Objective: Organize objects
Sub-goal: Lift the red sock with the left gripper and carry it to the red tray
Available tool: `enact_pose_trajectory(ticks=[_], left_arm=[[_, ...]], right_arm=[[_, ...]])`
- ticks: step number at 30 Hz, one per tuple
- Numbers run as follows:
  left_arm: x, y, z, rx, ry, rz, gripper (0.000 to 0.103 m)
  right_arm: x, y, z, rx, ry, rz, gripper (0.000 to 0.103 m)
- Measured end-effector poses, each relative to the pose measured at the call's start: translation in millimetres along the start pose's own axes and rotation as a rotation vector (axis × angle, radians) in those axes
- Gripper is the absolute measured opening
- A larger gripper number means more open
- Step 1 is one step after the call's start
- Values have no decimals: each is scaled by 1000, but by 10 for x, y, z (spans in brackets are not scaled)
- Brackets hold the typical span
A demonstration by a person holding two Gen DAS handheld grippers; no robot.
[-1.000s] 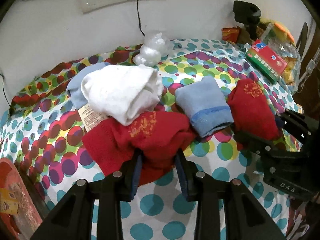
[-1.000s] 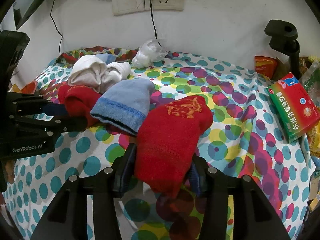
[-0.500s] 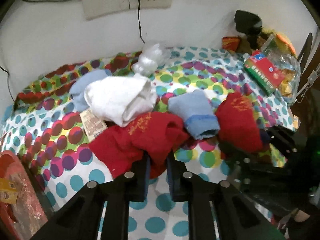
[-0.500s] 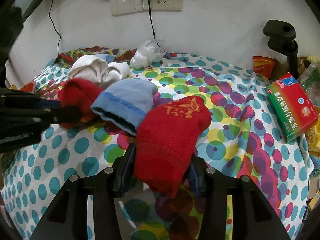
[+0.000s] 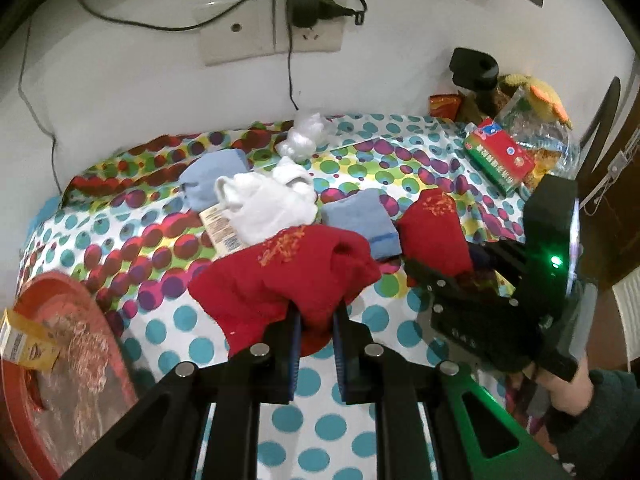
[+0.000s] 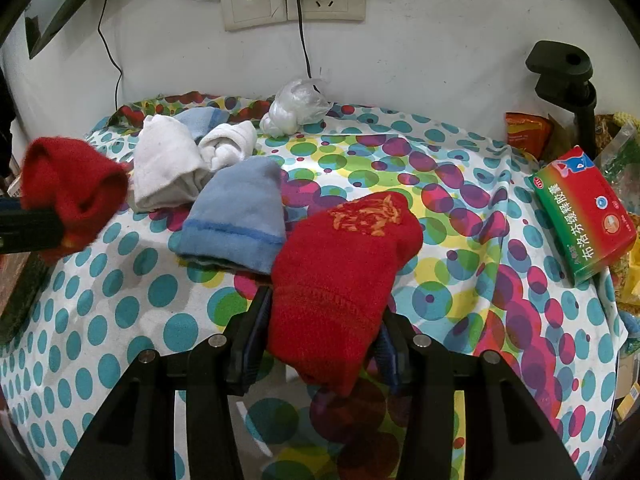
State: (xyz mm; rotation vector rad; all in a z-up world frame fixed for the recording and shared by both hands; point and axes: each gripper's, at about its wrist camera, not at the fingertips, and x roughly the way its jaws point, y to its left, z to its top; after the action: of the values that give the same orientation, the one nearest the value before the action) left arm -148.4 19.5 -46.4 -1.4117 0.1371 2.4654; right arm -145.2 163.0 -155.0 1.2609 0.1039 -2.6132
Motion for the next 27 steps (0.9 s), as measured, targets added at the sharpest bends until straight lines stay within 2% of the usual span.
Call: enact_pose_trajectory(ticks=[12,20,27], left_arm=[[-442,474,-276,-123,-11,64,14],[-786,875,-478,-184,-30,148,14],[-991,1274,-718,-245,-16,229,14]], right_arm=[[-11,-4,10,3,1,-6,44],[-8,2,11,6,1,-10,44],[-7,8,12,8,1,-13,44]])
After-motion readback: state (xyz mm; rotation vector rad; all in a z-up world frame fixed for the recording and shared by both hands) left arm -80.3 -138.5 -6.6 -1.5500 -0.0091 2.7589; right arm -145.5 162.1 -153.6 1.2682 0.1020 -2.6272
